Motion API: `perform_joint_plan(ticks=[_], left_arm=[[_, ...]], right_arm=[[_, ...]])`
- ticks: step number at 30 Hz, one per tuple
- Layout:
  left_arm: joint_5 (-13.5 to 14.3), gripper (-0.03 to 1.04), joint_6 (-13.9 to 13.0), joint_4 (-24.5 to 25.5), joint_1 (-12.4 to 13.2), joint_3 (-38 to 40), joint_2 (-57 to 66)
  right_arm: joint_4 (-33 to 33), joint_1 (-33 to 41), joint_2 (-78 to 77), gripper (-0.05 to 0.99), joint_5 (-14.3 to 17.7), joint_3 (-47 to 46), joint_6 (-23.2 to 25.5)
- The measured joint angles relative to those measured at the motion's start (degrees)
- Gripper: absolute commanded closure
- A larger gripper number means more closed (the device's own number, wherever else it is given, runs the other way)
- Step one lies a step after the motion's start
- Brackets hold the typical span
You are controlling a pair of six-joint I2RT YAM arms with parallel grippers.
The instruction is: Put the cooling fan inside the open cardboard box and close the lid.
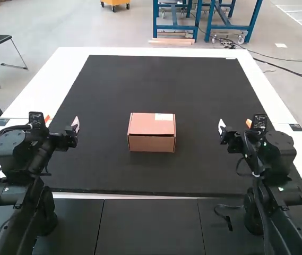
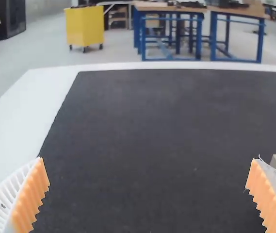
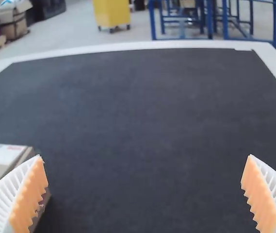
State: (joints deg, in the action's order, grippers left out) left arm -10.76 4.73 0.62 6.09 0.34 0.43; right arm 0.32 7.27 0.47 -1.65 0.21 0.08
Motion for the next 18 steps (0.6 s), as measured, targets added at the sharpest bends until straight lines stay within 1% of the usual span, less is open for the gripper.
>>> perform_joint_plan(ticks=[18], left_arm=[[0.0,0.05,0.0,0.0,-0.11,0.02,0.0]], right_arm=[[0.0,-1.55,-0.02,0.02,0.07,0.0,-0.57]])
